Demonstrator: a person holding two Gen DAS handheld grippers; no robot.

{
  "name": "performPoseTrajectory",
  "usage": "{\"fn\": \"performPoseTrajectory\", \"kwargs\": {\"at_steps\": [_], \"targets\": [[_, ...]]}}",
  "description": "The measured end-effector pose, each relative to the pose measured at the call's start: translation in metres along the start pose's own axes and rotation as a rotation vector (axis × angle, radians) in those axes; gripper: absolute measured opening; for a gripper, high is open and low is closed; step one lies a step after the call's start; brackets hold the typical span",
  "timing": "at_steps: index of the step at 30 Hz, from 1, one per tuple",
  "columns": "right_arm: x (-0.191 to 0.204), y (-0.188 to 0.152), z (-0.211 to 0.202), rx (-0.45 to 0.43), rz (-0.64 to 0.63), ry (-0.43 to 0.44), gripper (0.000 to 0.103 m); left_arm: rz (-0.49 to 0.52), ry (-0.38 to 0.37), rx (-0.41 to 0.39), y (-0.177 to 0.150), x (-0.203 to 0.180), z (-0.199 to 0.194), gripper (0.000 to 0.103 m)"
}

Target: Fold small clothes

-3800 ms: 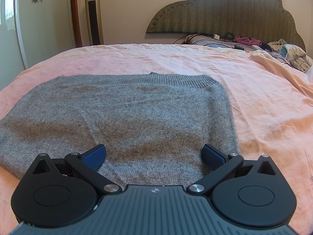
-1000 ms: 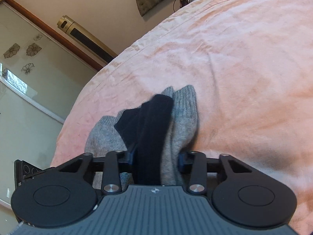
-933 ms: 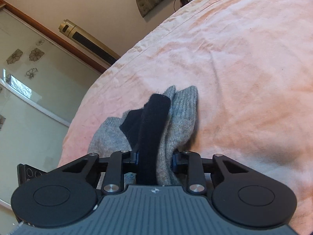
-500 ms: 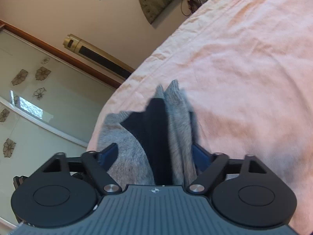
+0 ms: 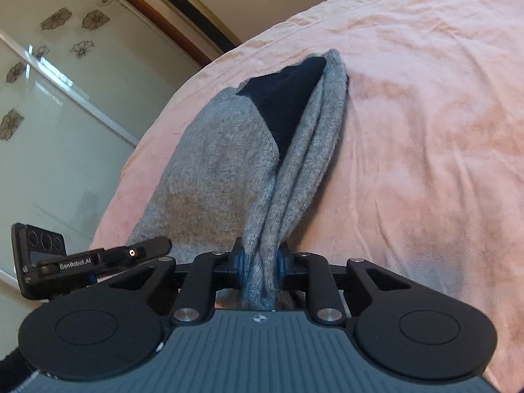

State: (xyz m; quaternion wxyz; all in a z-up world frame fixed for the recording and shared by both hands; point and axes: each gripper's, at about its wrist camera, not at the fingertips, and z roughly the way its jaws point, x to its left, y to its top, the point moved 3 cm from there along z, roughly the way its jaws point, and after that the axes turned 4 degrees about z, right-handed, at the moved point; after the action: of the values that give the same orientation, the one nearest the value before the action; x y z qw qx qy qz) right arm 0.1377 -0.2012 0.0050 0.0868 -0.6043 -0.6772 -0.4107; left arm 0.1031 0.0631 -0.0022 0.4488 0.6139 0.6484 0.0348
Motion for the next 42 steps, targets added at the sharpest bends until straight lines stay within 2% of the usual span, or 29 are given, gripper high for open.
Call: {"fn": "performPoseTrajectory", "kwargs": {"at_steps": [1, 2, 3, 4, 5, 6, 7, 9, 11, 14, 17, 19, 20, 22, 25, 26, 28, 29, 30, 32, 33, 34, 36, 38, 39, 40, 42], "targets": [[-0.002, -0.004, 0.002, 0.002, -0.014, -0.017, 0.022, 0.052, 0.044, 0.003, -0.006, 0.000, 0.001, 0.016], [-0.007, -0.006, -0.001, -0.015, 0.004, 0.008, 0.022, 0.120, 0.107, -0.012, -0.012, -0.001, 0.001, 0.023], [-0.011, -0.004, -0.002, -0.012, 0.041, 0.038, 0.029, 0.190, 0.121, -0.053, -0.019, -0.003, -0.003, 0.024], [-0.015, 0.002, -0.005, -0.006, 0.093, 0.060, 0.034, 0.253, 0.148, -0.094, -0.026, -0.007, -0.010, 0.036], [-0.017, 0.009, -0.011, -0.035, 0.130, 0.062, 0.046, 0.293, 0.184, -0.126, -0.031, -0.011, -0.016, 0.066], [-0.017, 0.018, -0.018, -0.086, 0.141, 0.055, 0.052, 0.313, 0.205, -0.155, -0.036, -0.012, -0.020, 0.082], [-0.015, 0.030, -0.024, -0.141, 0.143, 0.055, 0.054, 0.319, 0.217, -0.189, -0.041, -0.012, -0.024, 0.099], [-0.013, 0.057, -0.025, -0.188, 0.150, 0.065, 0.054, 0.306, 0.223, -0.223, -0.040, -0.011, -0.028, 0.098], [-0.014, 0.088, -0.010, -0.198, 0.160, 0.041, 0.054, 0.285, 0.258, -0.201, -0.037, -0.008, -0.023, 0.098], [-0.017, 0.122, 0.026, -0.166, 0.181, -0.034, 0.054, 0.255, 0.269, -0.188, -0.034, -0.003, -0.020, 0.098], [-0.024, 0.137, 0.066, -0.114, 0.194, -0.129, 0.054, 0.245, 0.267, -0.194, -0.034, -0.001, -0.022, 0.098], [-0.015, 0.135, 0.071, -0.123, 0.124, -0.115, 0.025, 0.239, 0.265, -0.195, -0.033, 0.000, -0.022, 0.098], [-0.009, 0.133, 0.069, -0.128, 0.079, -0.120, 0.017, 0.237, 0.264, -0.197, -0.034, 0.000, -0.022, 0.098], [-0.007, 0.131, 0.058, -0.168, 0.025, -0.112, 0.016, 0.235, 0.263, -0.200, -0.034, 0.001, -0.023, 0.098], [-0.034, 0.120, 0.062, -0.149, 0.082, -0.139, 0.015, 0.229, 0.257, -0.202, -0.034, 0.002, -0.023, 0.098], [-0.035, 0.116, 0.058, -0.171, 0.085, -0.112, 0.015, 0.230, 0.257, -0.202, -0.034, 0.002, -0.022, 0.098], [-0.034, 0.115, 0.052, -0.181, 0.125, -0.086, 0.023, 0.238, 0.266, -0.226, -0.036, 0.000, -0.027, 0.098], [-0.031, 0.117, 0.046, -0.195, 0.147, -0.090, 0.036, 0.261, 0.274, -0.259, -0.037, -0.004, -0.032, 0.098], [-0.028, 0.119, 0.038, -0.231, 0.155, -0.091, 0.042, 0.313, 0.283, -0.296, -0.038, -0.015, -0.038, 0.098], [-0.011, 0.125, 0.020, -0.335, 0.117, -0.081, 0.042, 0.447, 0.261, -0.340, -0.039, -0.042, -0.042, 0.098], [-0.001, 0.127, 0.018, -0.341, 0.087, -0.071, 0.043, 0.498, 0.242, -0.344, -0.038, -0.054, -0.039, 0.098], [0.011, 0.132, 0.023, -0.319, 0.051, -0.062, 0.045, 0.546, 0.219, -0.328, -0.038, -0.067, -0.032, 0.098], [0.030, 0.135, 0.041, -0.259, -0.021, -0.064, 0.066, 0.611, 0.177, -0.246, -0.037, -0.080, -0.008, 0.098], [0.033, 0.134, 0.068, -0.178, -0.070, -0.136, 0.079, 0.623, 0.201, -0.118, -0.038, -0.077, 0.022, 0.098], [0.025, 0.132, 0.081, -0.127, -0.081, -0.195, 0.076, 0.615, 0.225, -0.063, -0.041, -0.069, 0.034, 0.099], [0.014, 0.126, 0.088, -0.123, -0.113, -0.209, 0.073, 0.616, 0.223, -0.068, -0.041, -0.066, 0.033, 0.099], [0.004, 0.118, 0.082, -0.168, -0.133, -0.163, 0.068, 0.577, 0.170, -0.071, -0.039, -0.058, 0.026, 0.099]]}}
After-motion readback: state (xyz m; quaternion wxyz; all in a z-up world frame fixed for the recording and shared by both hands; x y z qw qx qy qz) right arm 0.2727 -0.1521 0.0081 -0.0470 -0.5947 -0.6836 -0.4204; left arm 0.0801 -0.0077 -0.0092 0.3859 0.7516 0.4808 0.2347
